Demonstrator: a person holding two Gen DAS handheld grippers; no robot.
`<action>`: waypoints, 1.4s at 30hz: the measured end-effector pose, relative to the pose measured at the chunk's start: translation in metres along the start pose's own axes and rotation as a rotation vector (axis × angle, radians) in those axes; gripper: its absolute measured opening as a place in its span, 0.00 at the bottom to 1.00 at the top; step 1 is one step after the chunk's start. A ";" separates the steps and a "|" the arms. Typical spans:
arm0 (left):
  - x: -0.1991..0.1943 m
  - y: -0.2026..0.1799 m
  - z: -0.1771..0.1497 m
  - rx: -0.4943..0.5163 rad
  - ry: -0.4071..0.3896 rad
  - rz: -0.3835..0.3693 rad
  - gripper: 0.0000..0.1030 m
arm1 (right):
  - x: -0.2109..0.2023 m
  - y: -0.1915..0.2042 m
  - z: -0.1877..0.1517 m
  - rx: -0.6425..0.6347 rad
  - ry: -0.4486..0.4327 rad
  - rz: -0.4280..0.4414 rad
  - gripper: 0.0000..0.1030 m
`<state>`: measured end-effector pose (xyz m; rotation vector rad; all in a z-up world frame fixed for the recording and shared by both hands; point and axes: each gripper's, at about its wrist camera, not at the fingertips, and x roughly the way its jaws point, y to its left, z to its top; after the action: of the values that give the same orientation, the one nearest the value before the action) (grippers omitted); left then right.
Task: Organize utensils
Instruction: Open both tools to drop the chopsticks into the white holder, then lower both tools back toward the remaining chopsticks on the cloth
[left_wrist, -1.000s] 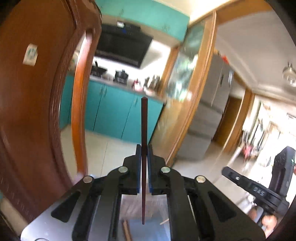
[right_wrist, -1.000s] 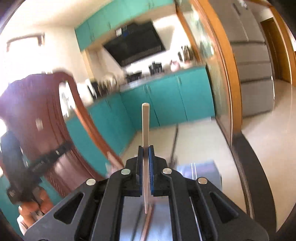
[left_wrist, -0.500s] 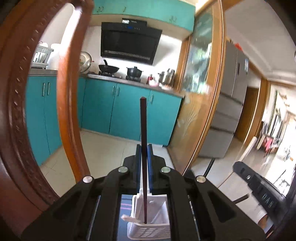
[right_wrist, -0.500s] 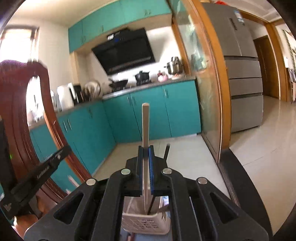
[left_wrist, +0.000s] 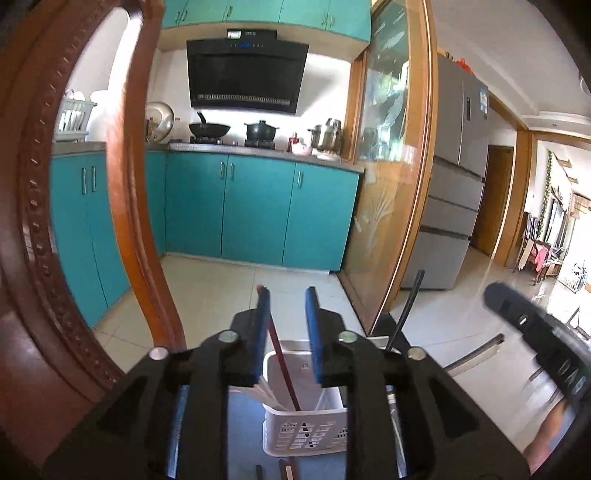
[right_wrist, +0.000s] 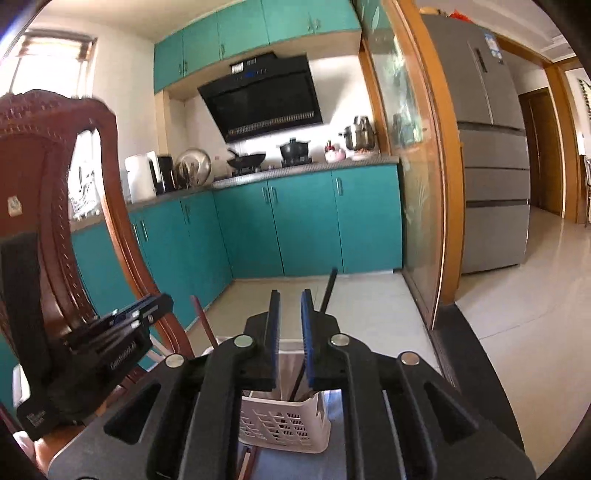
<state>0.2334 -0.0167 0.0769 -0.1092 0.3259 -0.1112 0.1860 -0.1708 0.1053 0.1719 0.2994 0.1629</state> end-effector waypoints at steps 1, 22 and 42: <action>-0.008 0.002 0.000 -0.003 -0.018 0.001 0.27 | -0.012 0.001 0.004 0.000 -0.031 0.009 0.18; -0.065 0.073 -0.121 -0.136 0.285 0.198 0.39 | 0.087 0.049 -0.189 -0.098 0.742 0.087 0.25; -0.058 0.066 -0.123 -0.083 0.360 0.187 0.48 | 0.067 0.037 -0.208 0.117 0.780 0.058 0.18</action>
<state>0.1452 0.0449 -0.0289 -0.1408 0.6985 0.0701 0.1811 -0.0929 -0.1018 0.2283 1.0824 0.2675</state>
